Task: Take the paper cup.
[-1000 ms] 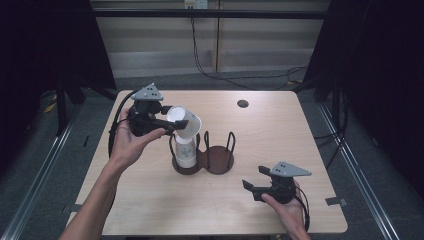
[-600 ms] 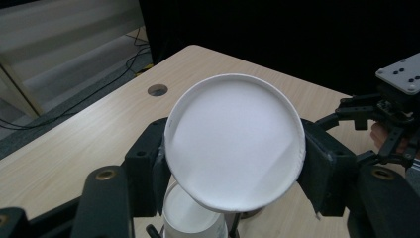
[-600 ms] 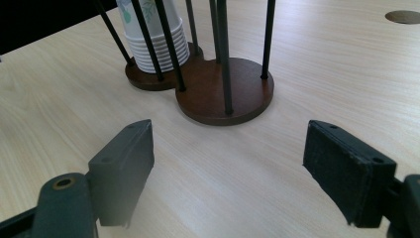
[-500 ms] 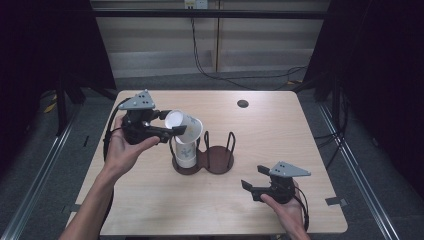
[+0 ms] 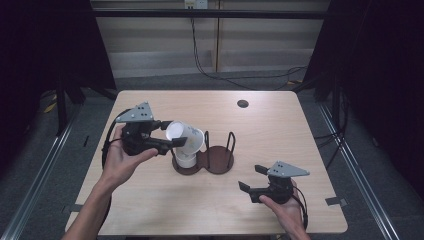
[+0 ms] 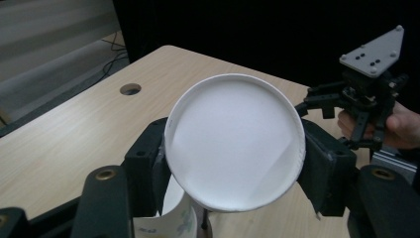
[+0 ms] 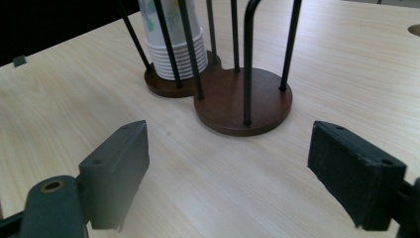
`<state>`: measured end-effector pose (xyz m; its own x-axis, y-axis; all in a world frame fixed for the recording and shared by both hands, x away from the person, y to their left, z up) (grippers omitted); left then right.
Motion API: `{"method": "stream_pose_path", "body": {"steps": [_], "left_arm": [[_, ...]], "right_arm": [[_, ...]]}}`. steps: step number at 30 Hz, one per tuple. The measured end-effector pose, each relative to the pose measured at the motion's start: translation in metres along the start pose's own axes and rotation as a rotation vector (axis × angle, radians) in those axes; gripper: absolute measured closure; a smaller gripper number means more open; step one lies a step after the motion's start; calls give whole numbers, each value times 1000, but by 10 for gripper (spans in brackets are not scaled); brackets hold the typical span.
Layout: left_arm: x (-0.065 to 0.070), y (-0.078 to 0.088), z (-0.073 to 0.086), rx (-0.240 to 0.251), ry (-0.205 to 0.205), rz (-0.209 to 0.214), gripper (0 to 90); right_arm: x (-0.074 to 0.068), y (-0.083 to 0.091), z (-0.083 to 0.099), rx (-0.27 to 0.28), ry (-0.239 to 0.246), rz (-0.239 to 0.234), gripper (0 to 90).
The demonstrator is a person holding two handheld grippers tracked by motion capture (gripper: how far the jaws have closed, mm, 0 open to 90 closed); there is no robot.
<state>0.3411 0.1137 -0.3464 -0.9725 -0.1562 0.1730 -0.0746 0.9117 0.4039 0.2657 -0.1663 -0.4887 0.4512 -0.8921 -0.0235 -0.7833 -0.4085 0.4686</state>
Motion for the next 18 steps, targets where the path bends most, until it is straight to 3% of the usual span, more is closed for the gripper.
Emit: {"method": "stream_pose_path", "body": {"steps": [8, 18], "left_arm": [[12, -9, 15, -9, -5, 49, 371], [12, -10, 41, -10, 27, 72, 370]], "right_arm": [[-12, 3, -8, 20, 31, -51, 139], [-25, 2, -21, 33, 57, -110, 148]]}}
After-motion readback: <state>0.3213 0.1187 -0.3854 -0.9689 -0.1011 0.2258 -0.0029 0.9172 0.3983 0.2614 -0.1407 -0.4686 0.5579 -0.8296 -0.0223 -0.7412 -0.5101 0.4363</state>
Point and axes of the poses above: each handheld gripper's, and its own axes: y roughly backward along the jaws, z roughly out of its underside, x roughly to its right, the point moved 6 cm from there along -y, roughly forward along the jaws, and after that the axes turned 15 degrees about z, right-handed, at the moved point
